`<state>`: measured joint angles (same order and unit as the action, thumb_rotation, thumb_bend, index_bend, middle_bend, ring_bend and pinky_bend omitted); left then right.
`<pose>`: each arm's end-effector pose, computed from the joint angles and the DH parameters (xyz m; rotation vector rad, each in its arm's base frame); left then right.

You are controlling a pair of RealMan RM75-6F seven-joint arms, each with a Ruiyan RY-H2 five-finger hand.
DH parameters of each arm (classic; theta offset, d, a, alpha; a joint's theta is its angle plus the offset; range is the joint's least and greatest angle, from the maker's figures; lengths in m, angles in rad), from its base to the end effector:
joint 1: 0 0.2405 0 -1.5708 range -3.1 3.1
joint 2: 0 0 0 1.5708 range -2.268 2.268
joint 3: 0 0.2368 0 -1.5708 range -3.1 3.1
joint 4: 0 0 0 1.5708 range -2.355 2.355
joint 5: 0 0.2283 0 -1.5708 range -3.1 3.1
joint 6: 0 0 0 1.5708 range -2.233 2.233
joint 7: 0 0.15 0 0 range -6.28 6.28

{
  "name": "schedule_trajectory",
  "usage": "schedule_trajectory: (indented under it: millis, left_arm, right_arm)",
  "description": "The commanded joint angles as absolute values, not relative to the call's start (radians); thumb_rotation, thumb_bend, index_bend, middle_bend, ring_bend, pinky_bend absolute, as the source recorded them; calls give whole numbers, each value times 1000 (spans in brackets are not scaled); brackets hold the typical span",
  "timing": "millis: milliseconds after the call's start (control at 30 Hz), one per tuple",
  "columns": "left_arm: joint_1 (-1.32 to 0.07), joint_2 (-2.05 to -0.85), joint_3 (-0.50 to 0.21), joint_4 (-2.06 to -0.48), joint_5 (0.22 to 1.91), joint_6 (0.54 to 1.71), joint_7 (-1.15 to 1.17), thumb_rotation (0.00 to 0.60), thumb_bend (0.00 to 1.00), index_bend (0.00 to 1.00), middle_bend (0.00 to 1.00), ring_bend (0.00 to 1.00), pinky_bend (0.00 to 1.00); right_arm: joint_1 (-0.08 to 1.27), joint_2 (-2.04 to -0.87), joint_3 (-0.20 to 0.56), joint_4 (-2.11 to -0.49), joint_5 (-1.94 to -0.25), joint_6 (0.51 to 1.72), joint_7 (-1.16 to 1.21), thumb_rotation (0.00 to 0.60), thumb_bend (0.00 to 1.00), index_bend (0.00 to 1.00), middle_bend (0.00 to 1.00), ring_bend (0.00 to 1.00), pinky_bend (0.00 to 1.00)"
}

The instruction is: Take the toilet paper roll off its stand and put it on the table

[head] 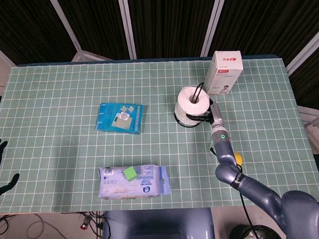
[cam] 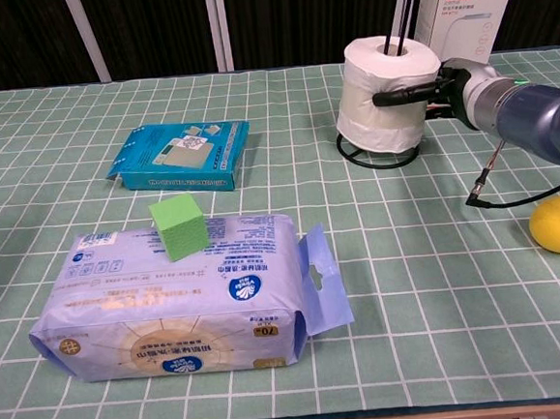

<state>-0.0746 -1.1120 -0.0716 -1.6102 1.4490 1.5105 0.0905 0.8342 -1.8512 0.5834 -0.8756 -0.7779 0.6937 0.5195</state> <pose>-0.3074 0.1887 0.1461 -1.3388 -0.8222 -0.8290 -0.1701 -0.4517 -0.0414 0.7442 -1.9440 1.4262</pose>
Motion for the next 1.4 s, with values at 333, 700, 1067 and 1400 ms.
schedule_trajectory:
  millis: [333, 700, 1067, 1400]
  left_arm:
    - [-74, -1113, -72, -1615, 1446, 1512, 98, 600, 241, 34, 0, 0, 0]
    - [-74, -1120, -66, -1621, 1454, 1513, 119, 600, 241, 34, 0, 0, 0]
    - [-73, -1124, -67, -1621, 1451, 1515, 131, 600, 241, 34, 0, 0, 0]
    - [-74, -1125, -67, -1619, 1449, 1513, 134, 600, 241, 34, 0, 0, 0]
  right_arm:
    - [787, -1647, 610, -1105, -798, 658, 475, 600, 0, 434, 357, 403, 297]
    - [748, -1314, 666, -1439, -639, 691, 316, 600, 0, 434, 356, 403, 297]
    - [691, -1011, 727, -1625, -531, 611, 337, 600, 0, 434, 356, 403, 297]
    - [637, -872, 719, -1643, -553, 578, 368, 600, 0, 434, 356, 403, 297]
